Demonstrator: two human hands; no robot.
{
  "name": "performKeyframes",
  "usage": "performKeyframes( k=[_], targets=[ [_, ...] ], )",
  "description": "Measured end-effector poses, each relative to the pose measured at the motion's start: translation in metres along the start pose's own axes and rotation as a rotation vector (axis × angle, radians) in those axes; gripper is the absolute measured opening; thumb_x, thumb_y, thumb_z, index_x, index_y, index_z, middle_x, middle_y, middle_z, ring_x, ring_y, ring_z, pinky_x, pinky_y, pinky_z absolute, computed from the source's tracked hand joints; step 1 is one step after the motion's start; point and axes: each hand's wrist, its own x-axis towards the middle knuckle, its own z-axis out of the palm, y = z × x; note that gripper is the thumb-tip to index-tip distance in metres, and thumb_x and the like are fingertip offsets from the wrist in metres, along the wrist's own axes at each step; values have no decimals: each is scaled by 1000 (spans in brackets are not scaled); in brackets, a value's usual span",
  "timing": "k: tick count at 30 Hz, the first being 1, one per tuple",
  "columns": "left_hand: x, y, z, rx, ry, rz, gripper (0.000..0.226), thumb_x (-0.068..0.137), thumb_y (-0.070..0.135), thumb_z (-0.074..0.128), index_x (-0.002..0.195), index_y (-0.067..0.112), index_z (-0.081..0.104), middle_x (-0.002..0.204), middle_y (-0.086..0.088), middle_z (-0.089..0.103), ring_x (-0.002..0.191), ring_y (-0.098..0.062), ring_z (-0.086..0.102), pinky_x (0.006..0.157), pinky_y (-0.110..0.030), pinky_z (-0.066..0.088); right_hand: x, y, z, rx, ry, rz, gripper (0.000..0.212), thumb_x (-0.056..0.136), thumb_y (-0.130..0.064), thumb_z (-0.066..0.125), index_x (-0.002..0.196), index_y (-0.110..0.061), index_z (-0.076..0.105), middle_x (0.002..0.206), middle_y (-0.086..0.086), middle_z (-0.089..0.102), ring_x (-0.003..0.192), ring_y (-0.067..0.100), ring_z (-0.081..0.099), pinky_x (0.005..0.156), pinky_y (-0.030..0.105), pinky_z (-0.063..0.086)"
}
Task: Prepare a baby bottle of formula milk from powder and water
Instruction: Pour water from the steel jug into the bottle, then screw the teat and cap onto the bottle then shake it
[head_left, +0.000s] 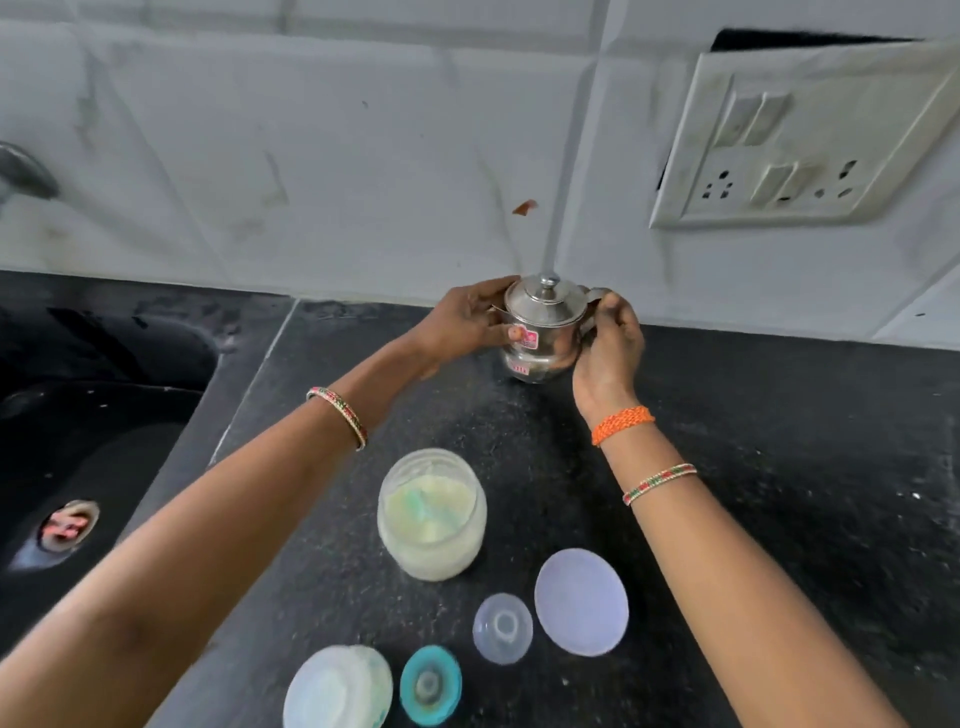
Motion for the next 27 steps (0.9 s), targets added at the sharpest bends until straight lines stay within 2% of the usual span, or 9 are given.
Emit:
performKeyframes(
  k=[2, 6, 8, 11, 14, 17, 21, 23, 27],
  targets=[
    [13, -9, -3, -12, 13, -6, 70, 78, -8, 70, 141, 0, 40, 134, -12, 56, 113, -17, 59, 102, -29, 47, 12, 9, -4, 20, -15, 35, 30, 98, 0, 43, 74, -14, 56, 76, -1, 60, 75, 12, 57, 72, 23, 48],
    [23, -30, -7, -70, 12, 18, 71, 76, -13, 69, 140, -3, 39, 126, -3, 58, 109, -8, 61, 93, -18, 50, 24, 23, -9, 46, -47, 94, 36, 97, 5, 37, 71, -15, 52, 71, -5, 57, 71, 9, 53, 71, 20, 43],
    [23, -37, -9, -87, 22, 21, 72, 76, -14, 68, 140, -3, 38, 127, -4, 58, 106, -4, 63, 89, -15, 50, 24, 27, -8, 51, -72, 123, 36, 97, 5, 36, 71, -14, 52, 76, -2, 60, 78, 12, 57, 79, 25, 46],
    [23, -45, -12, -92, 39, 14, 73, 76, -14, 68, 141, -2, 38, 136, -10, 55, 113, -11, 60, 91, -16, 50, 23, 32, -6, 58, -97, 146, 34, 97, 6, 35, 73, -13, 50, 86, 4, 65, 91, 18, 62, 90, 30, 48],
    [22, -50, -12, -94, 50, 12, 72, 76, -14, 68, 141, 0, 38, 138, -12, 54, 116, -14, 58, 93, -17, 50, 23, 32, -5, -39, -95, 131, 35, 95, 8, 34, 74, -12, 53, 90, 5, 67, 96, 22, 61, 86, 30, 47],
    [18, -49, -12, -64, 62, -6, 70, 78, -12, 66, 141, 0, 38, 140, -12, 51, 122, -15, 55, 97, -16, 46, 19, 27, -2, -261, -79, 110, 30, 97, 1, 38, 85, -13, 62, 105, 8, 66, 104, 21, 57, 92, 32, 46],
    [9, -40, -23, 88, 108, 36, 69, 83, -8, 64, 144, 4, 35, 150, -11, 40, 138, -19, 38, 105, -13, 32, -1, 13, -3, -592, 6, -128, 21, 97, -6, 45, 115, -8, 55, 121, 7, 59, 110, 13, 54, 91, 21, 43],
    [-4, -32, -33, 162, 155, 92, 65, 85, -9, 61, 144, 5, 36, 150, -10, 39, 139, -19, 35, 98, -3, 31, -20, 1, -3, -701, -32, -304, 22, 95, -2, 46, 114, -7, 55, 117, 7, 60, 109, 16, 56, 92, 22, 44],
    [-45, -13, -42, 146, 228, 204, 60, 87, -14, 55, 142, 1, 37, 148, -15, 40, 139, -23, 35, 100, -8, 35, -73, -21, -2, -799, -170, -549, 30, 83, 9, 47, 108, -5, 57, 105, 1, 55, 103, 20, 55, 90, 32, 47]
  ],
)
